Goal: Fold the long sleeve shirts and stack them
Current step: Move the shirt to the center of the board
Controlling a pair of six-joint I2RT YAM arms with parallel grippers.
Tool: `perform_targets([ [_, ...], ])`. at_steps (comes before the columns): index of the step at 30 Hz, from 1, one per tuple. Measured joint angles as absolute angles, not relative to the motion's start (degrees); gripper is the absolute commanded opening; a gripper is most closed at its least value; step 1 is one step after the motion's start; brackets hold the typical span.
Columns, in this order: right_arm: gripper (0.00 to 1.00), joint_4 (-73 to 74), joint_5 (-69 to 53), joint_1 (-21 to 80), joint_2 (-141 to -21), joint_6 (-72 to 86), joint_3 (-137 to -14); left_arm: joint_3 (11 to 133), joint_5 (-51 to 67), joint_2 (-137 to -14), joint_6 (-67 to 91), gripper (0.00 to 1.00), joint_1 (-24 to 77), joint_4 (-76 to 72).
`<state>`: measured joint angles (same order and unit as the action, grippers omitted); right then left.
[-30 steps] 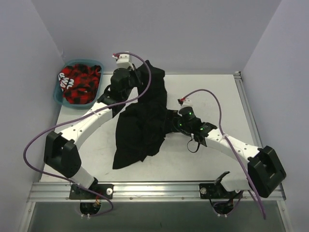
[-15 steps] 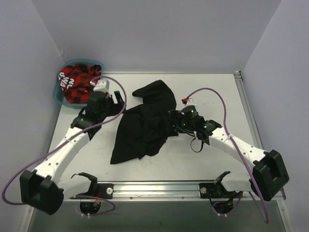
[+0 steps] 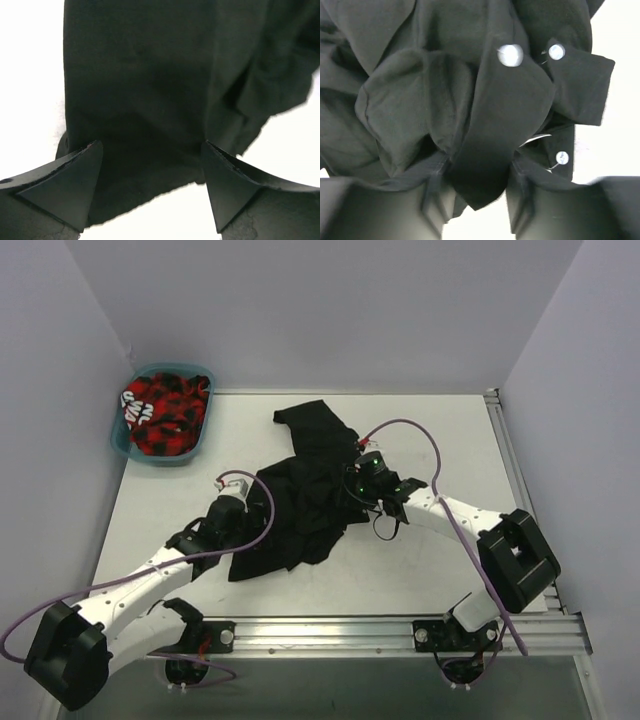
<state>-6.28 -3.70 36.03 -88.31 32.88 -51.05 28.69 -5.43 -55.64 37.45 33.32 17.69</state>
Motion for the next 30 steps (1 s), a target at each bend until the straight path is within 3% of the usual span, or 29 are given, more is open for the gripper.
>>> perform_targets([
  [4, 0.08, -4.23, -3.07, 35.86, -87.46, 31.99, -52.14, 28.62, -8.47, -61.87, 39.27, 0.45, 33.34, 13.37],
  [5, 0.02, -2.87, -2.66, 35.59, -86.3, 31.35, -52.58, 28.67, -9.58, -63.29, 39.53, 0.29, 33.32, 12.53],
  [8, 0.0, 2.22, -1.76, 33.67, -80.64, 30.17, -53.71, 29.34, -12.67, -66.94, 39.72, 0.0, 32.97, 11.27],
  [15, 0.0, 16.69, -0.05, 26.98, -67.37, 27.09, -64.93, 40.27, -17.37, -69.56, 35.38, 0.0, 29.06, 12.86],
  [24, 0.02, 34.33, -2.0, 16.82, -61.28, 23.83, -80.2, 67.22, -19.94, -65.3, 18.7, 0.0, 26.55, 19.38],
  [28, 0.04, 39.44, -3.77, 10.02, -61.17, 23.2, -81.89, 72.14, -19.62, -65.67, 13.58, 0.0, 24.77, 20.8],
  [30, 0.14, 41.15, -5.04, 6.0, -62.85, 22.79, -81.1, 73.36, -18.41, -68.55, 12.08, 0.25, 21.8, 21.12],
])
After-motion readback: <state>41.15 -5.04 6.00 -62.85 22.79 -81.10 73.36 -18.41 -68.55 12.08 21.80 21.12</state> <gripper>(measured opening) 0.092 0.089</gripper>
